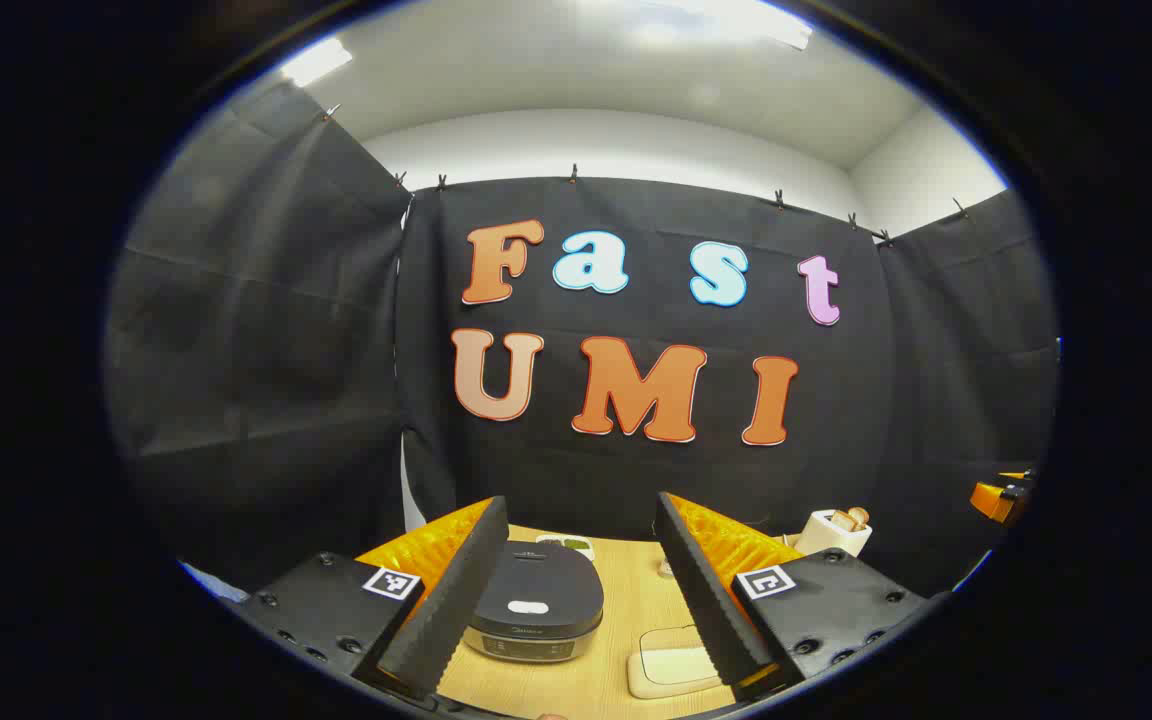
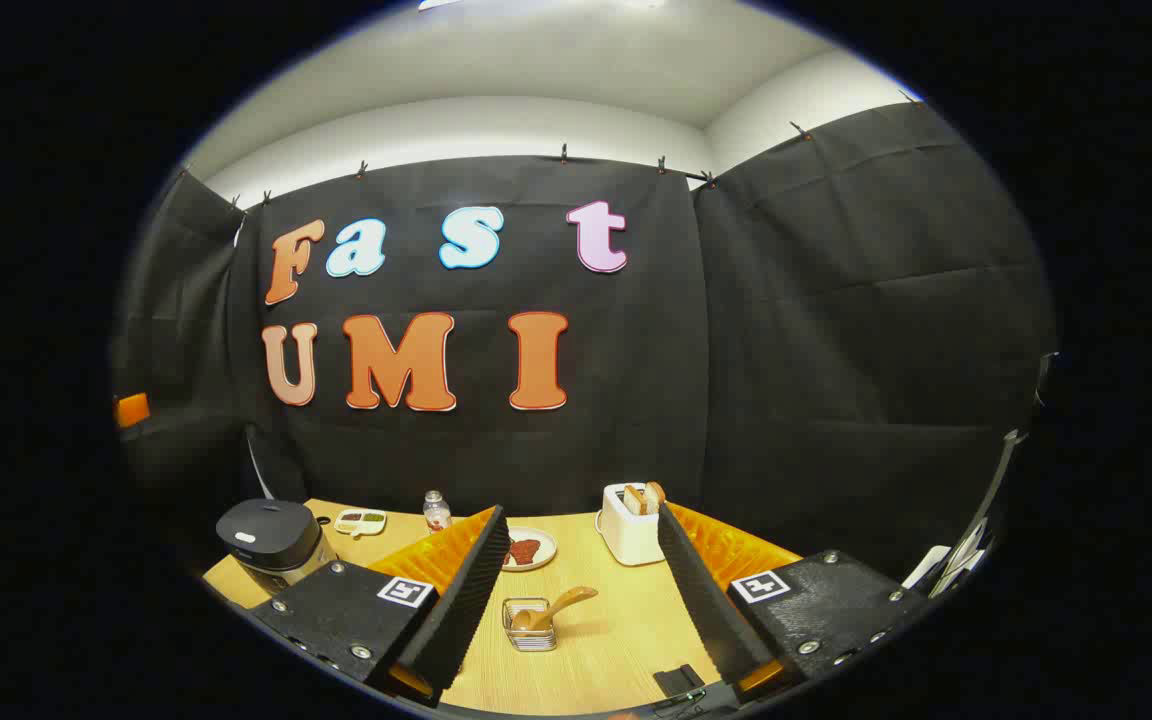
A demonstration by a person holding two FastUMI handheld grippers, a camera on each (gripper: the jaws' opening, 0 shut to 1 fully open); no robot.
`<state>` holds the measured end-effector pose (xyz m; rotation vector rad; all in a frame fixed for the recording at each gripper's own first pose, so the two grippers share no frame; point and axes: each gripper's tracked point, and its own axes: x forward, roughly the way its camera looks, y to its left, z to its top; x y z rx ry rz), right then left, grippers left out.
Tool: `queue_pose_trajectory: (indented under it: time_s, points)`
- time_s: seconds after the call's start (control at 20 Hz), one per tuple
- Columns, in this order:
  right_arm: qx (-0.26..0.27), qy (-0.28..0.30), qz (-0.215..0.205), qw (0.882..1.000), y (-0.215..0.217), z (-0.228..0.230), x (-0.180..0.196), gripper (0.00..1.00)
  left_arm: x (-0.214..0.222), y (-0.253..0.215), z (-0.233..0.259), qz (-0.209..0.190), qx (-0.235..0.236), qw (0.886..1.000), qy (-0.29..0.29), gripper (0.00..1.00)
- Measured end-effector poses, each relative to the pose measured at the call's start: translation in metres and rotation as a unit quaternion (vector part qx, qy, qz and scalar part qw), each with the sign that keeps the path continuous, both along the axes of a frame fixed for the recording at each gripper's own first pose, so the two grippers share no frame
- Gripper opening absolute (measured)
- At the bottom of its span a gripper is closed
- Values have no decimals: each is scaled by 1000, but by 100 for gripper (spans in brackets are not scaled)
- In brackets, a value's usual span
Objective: Close the left gripper, press the button to open the rice cooker; take a wooden spoon from the chopstick holder with the right hand, scoop a spoonful of rice and pour it into the rice cooker, then put the wooden spoon back into the chopstick holder.
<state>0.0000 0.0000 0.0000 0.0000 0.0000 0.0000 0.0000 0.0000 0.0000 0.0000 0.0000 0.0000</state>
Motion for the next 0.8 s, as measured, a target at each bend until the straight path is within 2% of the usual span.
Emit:
queue_pose_trajectory:
  time_s: [0.1, 0.5, 0.65, 0.8]
  points:
    - [-4, 0, -1, 1000, 1, 2, -1, 93, 0, -3, 1, -5, -8, 1000, 4, 100]
    - [2, -20, 3, 1000, 16, 18, 0, 93, 1, 2, 15, -15, 15, 1000, -3, 100]
    - [12, -17, 16, 1000, 25, 17, 0, 93, 0, 7, 14, -11, 17, 1000, 2, 98]
    - [7, -17, 14, 1000, 24, 16, 0, 93, -3, 11, 13, -8, 14, 1000, 4, 100]
